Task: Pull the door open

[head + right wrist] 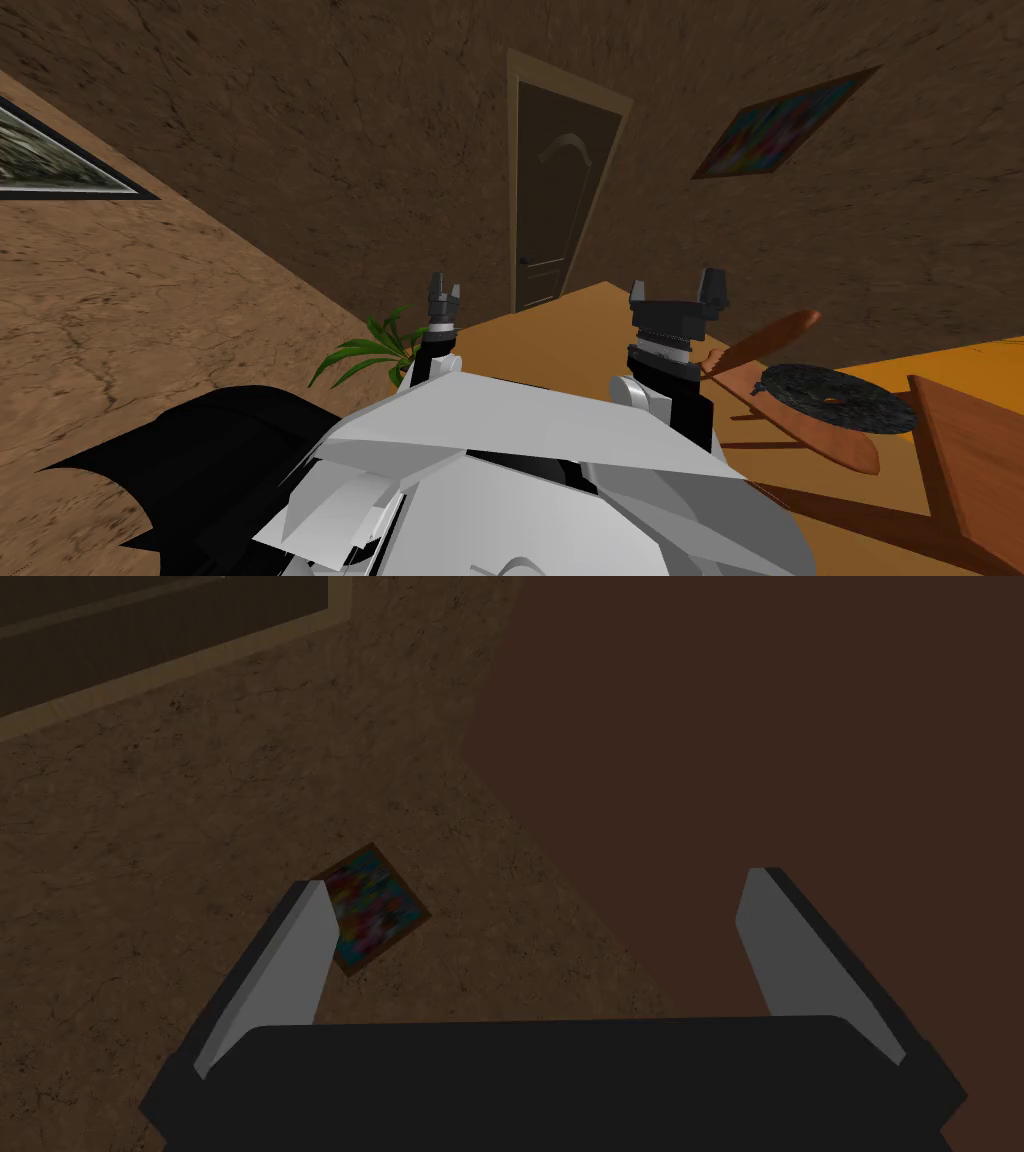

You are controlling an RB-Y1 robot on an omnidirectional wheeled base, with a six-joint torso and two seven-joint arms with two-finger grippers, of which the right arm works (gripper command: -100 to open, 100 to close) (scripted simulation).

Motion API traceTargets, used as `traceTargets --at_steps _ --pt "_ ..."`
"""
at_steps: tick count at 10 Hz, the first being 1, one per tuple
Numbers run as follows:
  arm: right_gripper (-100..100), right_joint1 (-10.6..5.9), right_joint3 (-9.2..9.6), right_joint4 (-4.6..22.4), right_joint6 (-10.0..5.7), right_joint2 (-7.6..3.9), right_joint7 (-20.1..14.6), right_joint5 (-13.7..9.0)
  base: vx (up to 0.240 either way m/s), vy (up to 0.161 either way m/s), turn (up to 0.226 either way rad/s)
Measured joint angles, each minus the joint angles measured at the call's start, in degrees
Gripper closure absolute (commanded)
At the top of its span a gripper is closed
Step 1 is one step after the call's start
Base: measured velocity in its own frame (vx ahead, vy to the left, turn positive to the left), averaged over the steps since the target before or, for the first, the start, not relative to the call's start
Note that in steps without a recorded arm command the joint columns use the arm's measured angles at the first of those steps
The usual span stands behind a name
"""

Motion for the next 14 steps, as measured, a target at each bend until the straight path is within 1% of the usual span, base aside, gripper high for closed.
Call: traceTargets --at_steps 1,2,3,4,5,7,8,9,10,11,12,13,14 --pt "-100 -0.19 0.06 1.24 -0.38 -0.33 -0.07 0.02 0.113 -0.003 0.115" --pt "-100 -0.93 0.08 2.50 -0.41 -0.68 -0.08 0.07 0.139 -0.022 0.087" --pt "-100 -1.31 0.48 3.60 -0.37 -0.85 0.06 0.27 0.148 -0.004 0.097" --pt "-100 -1.73 0.31 5.05 -0.71 -1.35 -0.08 0.17 0.165 0.031 0.110" --pt "-100 -2.42 0.47 6.43 -0.70 -1.64 -0.09 0.28 0.142 0.020 0.089" --pt "-100 -2.41 0.31 8.56 -1.41 -2.71 -0.58 0.04 0.101 -0.007 0.067" --pt "-100 -3.25 0.35 10.20 -1.57 -2.95 -0.59 0.11 0.077 -0.010 0.081" --pt "-100 -3.18 0.49 11.54 -2.20 -3.32 -0.67 0.13 0.099 -0.015 0.085" --pt "-100 -3.34 0.64 12.54 -2.50 -3.59 -0.72 0.19 0.098 -0.012 0.085" --pt "-100 -3.82 0.88 14.06 -2.81 -3.77 -0.66 0.33 0.105 0.003 0.120" --pt "-100 -4.25 0.83 15.23 -2.87 -4.21 -0.76 0.28 0.102 -0.001 0.108" --pt "-100 -5.05 0.73 16.91 -2.98 -4.63 -0.88 0.25 0.095 -0.009 0.084" --pt "-100 -5.18 0.71 18.20 -3.31 -5.13 -1.07 0.19 0.091 -0.009 0.102"
